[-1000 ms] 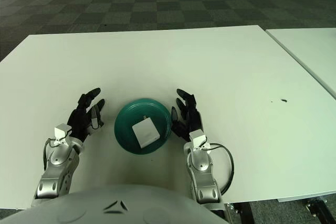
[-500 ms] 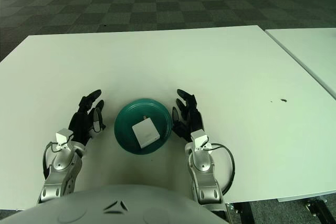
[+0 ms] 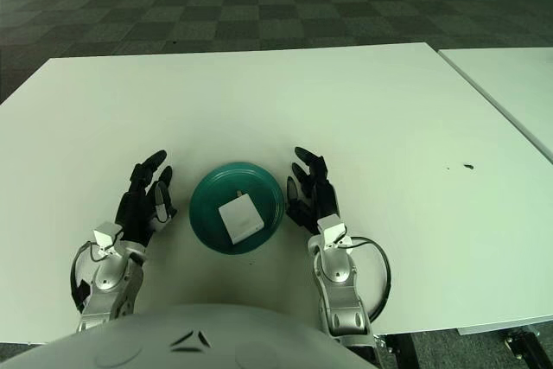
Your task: Put the charger into the plate.
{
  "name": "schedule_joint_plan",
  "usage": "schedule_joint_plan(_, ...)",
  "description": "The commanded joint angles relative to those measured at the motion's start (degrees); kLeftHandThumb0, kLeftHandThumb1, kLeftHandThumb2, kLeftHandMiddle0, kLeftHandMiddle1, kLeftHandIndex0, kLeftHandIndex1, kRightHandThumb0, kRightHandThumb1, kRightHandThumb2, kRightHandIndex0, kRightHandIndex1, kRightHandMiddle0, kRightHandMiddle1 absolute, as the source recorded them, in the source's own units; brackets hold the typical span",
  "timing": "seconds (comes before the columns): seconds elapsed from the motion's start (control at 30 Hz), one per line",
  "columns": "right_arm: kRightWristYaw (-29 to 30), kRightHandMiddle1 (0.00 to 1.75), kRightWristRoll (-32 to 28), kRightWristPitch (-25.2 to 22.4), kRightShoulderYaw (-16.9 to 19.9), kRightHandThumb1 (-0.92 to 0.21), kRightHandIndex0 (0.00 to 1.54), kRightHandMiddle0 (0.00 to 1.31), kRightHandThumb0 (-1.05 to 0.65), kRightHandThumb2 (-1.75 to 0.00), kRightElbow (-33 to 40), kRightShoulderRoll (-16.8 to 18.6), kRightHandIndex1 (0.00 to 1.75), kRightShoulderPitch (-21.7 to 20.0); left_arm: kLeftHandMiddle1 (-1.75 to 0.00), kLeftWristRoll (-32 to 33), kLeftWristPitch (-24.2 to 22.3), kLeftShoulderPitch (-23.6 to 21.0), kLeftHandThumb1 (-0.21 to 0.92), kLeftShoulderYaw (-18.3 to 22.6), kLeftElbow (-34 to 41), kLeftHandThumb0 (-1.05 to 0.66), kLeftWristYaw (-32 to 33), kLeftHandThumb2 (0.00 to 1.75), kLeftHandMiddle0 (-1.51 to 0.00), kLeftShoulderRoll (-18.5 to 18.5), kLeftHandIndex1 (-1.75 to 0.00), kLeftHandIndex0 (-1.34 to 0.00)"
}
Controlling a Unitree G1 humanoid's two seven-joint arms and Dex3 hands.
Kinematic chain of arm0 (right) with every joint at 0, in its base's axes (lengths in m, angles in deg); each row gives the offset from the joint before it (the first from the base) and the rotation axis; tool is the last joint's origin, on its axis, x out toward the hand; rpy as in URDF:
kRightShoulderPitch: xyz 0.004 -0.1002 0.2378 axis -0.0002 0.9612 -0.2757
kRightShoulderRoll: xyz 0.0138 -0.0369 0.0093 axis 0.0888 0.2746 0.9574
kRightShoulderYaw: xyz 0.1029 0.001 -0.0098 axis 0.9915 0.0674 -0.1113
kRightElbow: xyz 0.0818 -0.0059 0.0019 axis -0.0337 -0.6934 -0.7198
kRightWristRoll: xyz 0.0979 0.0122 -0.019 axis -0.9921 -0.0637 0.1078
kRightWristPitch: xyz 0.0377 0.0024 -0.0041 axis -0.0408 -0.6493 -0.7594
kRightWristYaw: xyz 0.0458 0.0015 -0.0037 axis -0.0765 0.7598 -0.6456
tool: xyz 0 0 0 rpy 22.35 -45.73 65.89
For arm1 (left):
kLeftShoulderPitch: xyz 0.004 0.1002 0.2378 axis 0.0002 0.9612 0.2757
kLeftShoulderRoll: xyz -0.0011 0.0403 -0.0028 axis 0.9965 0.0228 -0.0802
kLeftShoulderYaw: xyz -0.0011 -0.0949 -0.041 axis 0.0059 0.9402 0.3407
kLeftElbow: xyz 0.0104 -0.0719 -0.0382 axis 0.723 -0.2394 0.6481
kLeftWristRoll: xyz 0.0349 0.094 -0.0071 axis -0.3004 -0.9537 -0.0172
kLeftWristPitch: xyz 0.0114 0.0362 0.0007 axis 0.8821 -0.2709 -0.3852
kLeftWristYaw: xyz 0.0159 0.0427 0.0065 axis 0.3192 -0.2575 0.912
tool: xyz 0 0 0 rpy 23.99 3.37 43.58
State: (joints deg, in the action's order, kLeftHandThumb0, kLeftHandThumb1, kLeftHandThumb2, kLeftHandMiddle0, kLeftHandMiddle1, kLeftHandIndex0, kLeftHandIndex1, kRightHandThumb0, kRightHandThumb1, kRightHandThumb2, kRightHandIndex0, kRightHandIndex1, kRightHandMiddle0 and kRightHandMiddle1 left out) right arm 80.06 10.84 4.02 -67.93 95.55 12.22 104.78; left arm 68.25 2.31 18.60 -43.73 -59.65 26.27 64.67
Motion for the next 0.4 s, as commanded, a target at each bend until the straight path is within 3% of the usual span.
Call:
schedule_joint_plan(0.0,-0.4,0.75,-0.2,-2.3,0.8,-0.92,0.44,0.00,-0.63,-0.74,-2.5,-1.0,0.01,1.5,0.00,-0.4,-0.9,2.3,0.92,-0.5,-3.4,-0.89,1.0,0.98,-0.36,-1.0,-0.78,0.00)
schedule_joint_plan(0.37,-0.7,0.75,0.3,-3.0,0.8,-0.92,0.39,0.00,-0.68,-0.77,-2.3,-1.8,0.00,1.7,-0.02,-0.9,3.9,3.1,0.92,-0.6,-5.9,-0.93,1.2,0.95,-0.41,-1.6,-0.82,-0.04)
